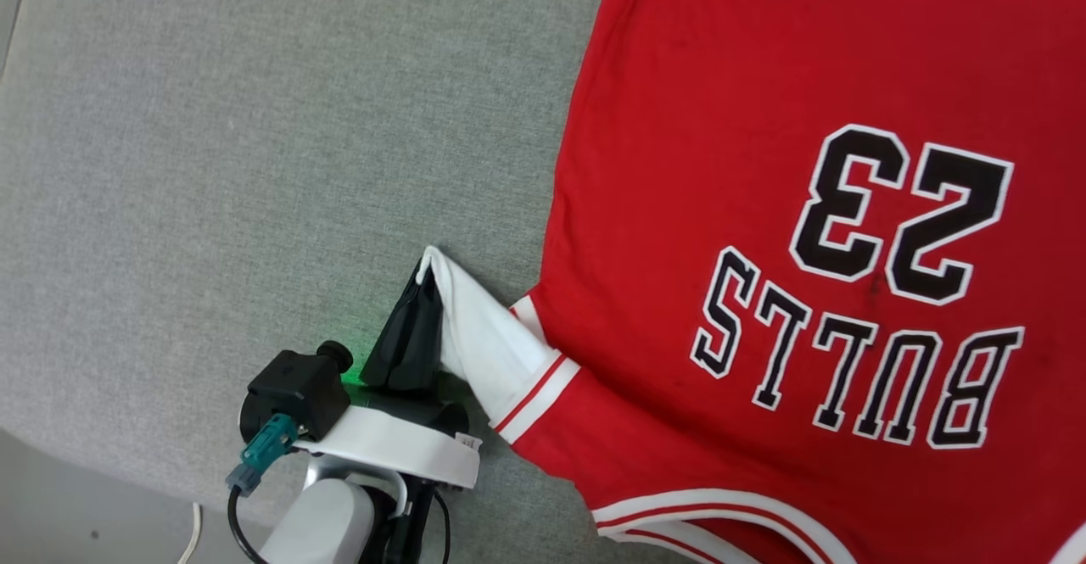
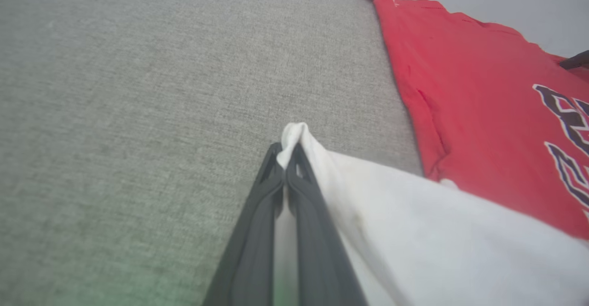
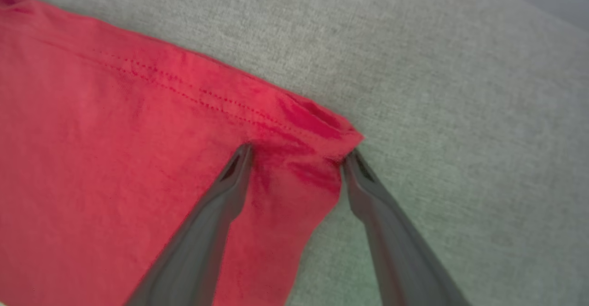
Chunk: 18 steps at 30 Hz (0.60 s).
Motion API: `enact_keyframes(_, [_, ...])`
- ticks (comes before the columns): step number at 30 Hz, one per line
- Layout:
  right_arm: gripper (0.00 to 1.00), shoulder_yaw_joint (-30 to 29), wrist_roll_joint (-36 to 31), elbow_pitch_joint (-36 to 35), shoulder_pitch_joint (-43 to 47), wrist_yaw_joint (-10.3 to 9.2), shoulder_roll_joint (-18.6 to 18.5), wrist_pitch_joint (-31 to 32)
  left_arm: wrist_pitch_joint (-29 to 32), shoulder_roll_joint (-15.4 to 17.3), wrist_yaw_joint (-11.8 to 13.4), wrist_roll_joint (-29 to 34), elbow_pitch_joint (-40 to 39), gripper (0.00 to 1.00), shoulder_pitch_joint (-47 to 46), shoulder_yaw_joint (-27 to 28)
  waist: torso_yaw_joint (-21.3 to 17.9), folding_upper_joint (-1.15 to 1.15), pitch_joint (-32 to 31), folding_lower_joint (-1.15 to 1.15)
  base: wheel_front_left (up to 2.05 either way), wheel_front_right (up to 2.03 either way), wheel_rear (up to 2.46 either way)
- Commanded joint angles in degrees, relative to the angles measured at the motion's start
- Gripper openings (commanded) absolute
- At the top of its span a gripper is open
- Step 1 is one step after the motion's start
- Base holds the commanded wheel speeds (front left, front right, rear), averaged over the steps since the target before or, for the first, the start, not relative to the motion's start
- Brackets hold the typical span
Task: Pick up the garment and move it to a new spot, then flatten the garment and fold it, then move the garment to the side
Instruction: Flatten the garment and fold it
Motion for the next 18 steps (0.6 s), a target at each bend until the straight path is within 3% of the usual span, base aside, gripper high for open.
enact_keyframes(1, [1.00, 1.27, -0.44, 2.58, 2.89, -0.05, -0.03, 0.31, 0.13, -0.84, -0.55, 0.89, 0.84, 0.00, -0.91, 0.62, 1.02, 0.00, 1.34, -0.01, 0.00, 0.00, 0.00])
enact_keyframes(5, [1.00, 2.72, 1.00, 5.26, 6.39, -0.05, -0.15, 1.24, 0.15, -1.57, -1.54, 1.73, 1.70, 0.00, -0.77, 1.53, 1.01, 0.00, 1.26, -0.01, 0.00, 0.00, 0.00])
enact_keyframes(6, [0.36, 2.81, 1.25, 5.34, 6.57, -0.05, -0.42, 0.61, 0.15, -1.71, -1.72, 2.05, 1.82, 0.00, -0.70, 1.85, 0.93, 0.00, 1.09, -0.01, 0.00, 0.00, 0.00])
enact_keyframes(7, [0.36, 2.81, 1.25, 5.34, 6.57, -0.05, -0.42, 0.61, 0.15, -1.71, -1.72, 2.05, 1.82, 0.00, -0.70, 1.85, 0.93, 0.00, 1.09, -0.01, 0.00, 0.00, 0.00])
enact_keyframes(8, [0.00, 2.81, 1.53, 5.40, 6.48, -0.05, -0.50, 0.30, 0.14, -1.86, -1.75, 2.29, 1.96, 0.00, -0.58, 2.14, 0.82, 0.00, 0.84, -0.01, 0.00, 0.00, 0.00])
enact_keyframes(18, [0.00, 3.20, 5.61, 2.53, 2.58, -0.04, 0.70, -9.24, 0.11, -1.96, -2.78, 3.87, 3.01, 0.00, 2.33, 4.88, -2.23, 0.00, -5.01, -0.01, 0.00, 0.00, 0.00])
